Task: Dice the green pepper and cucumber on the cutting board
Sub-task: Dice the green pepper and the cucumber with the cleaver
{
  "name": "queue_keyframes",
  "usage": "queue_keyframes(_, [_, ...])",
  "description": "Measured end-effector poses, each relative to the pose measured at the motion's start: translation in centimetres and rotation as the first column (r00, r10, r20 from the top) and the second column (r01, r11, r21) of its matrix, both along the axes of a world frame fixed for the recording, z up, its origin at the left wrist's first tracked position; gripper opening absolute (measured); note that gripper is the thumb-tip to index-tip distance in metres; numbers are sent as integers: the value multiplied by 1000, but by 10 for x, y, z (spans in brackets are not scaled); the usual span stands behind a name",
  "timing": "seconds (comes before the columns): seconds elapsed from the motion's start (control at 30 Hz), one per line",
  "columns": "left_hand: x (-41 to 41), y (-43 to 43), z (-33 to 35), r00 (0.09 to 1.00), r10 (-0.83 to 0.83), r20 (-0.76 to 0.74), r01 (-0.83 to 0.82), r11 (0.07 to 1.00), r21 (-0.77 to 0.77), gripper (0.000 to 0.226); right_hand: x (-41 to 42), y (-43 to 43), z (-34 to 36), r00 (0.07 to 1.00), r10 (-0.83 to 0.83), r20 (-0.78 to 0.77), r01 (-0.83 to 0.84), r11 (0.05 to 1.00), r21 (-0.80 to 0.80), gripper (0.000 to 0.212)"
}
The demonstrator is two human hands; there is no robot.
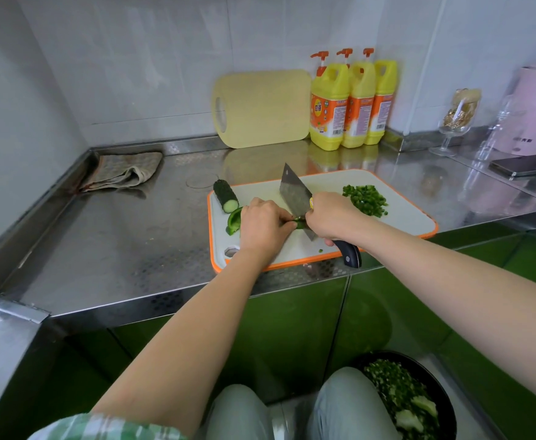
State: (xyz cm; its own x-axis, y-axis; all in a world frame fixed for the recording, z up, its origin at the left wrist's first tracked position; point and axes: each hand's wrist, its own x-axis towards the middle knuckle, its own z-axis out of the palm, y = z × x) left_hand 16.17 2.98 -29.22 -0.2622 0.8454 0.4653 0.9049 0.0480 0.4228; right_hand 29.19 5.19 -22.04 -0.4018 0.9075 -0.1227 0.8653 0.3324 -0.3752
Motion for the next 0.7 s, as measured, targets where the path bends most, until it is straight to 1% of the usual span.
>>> queue_keyframes(0.1, [-1, -1, 0, 1000, 1, 20, -1, 1000, 13, 12, 4, 5, -1, 997, 6, -78, -3, 999, 42, 14])
queue_keyframes(0.17, [-1, -2, 1, 1000, 11, 27, -12, 1000, 25, 9, 9, 3, 5, 996, 32, -85, -25, 997, 78, 13])
queue_keyframes(0.23, [-1, -3, 1, 1000, 23, 20, -23, 1000, 18, 9, 10, -1, 12, 997, 57, -43, -54, 996, 72, 15])
queue_keyframes(0.37, [0, -2, 2, 1000, 30, 9, -30, 999, 13, 9, 6, -8, 13, 992, 72, 102, -75, 997, 24, 18])
queue_keyframes(0.43, [0, -2, 2, 999, 35, 0, -35, 999, 17, 9, 3, -8, 9, 989, 67, 129, -70, 997, 20, 19])
queue_keyframes(0.57, [-1, -1, 1, 999, 40, -13, -39, 999, 29, 9, -2, -4, 3, 989, 48, 137, -51, 998, 24, 18])
queue_keyframes(0.7, [0, -2, 1, 996, 70, -62, -69, 998, 16, 13, -7, 0, -2, 997, 23, 79, -25, 999, 20, 14])
